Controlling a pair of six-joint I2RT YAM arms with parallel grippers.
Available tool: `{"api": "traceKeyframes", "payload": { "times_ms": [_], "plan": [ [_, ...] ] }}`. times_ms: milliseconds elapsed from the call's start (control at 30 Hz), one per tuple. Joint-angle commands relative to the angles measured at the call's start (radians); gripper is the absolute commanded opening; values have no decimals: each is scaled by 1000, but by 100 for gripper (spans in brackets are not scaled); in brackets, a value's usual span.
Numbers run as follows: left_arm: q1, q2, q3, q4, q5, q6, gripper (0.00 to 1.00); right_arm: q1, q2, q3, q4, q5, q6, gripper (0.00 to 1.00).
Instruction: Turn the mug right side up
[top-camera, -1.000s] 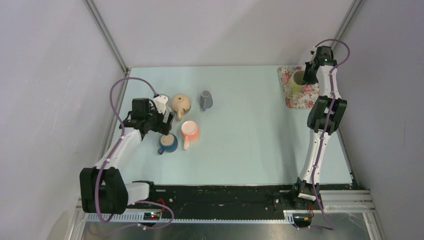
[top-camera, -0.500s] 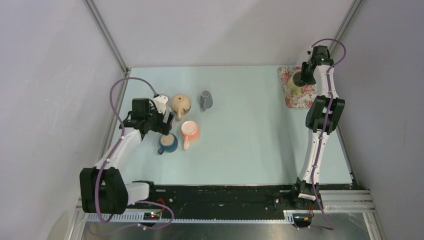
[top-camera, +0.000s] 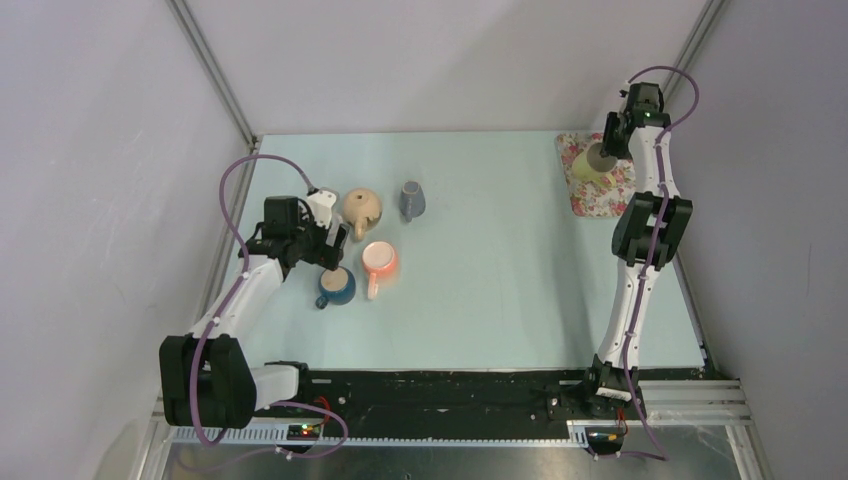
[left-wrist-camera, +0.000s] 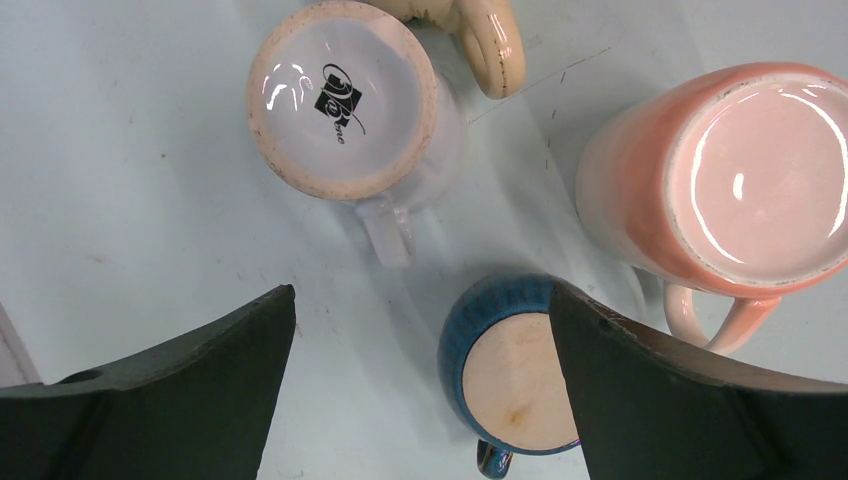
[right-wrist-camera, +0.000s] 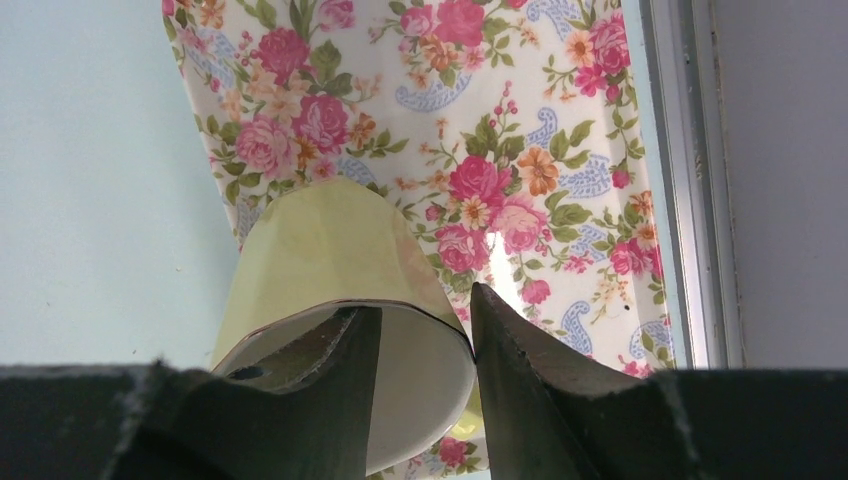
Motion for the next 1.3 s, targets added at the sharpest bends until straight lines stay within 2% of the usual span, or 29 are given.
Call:
{"api": "traceKeyframes", "payload": {
  "times_ms": [0,400,533,633,767,967,1267],
  "plan": [
    [8,-17,-11,29,22,14,100,15,-57,35,48,10,32,43],
    [7,-17,-10,28,26,13,100,81,-58,38,76,78,6,46],
    [7,-21,-11,28,26,13,100,83,-82,37,91,87,7,53],
    [7,-22,-11,30,27,13,100,74,-113,20,103,38,9,62],
    [7,-23,-11,30,30,13,100,70,-139,-3,116,41,-19,67],
    [7,-24,-13,28,32,13,100,66,-131,-13,91,39,-24,68],
    [7,-30,-12,29,30,11,100,47,-169,-62,59,-65,-77,68]
  ]
}}
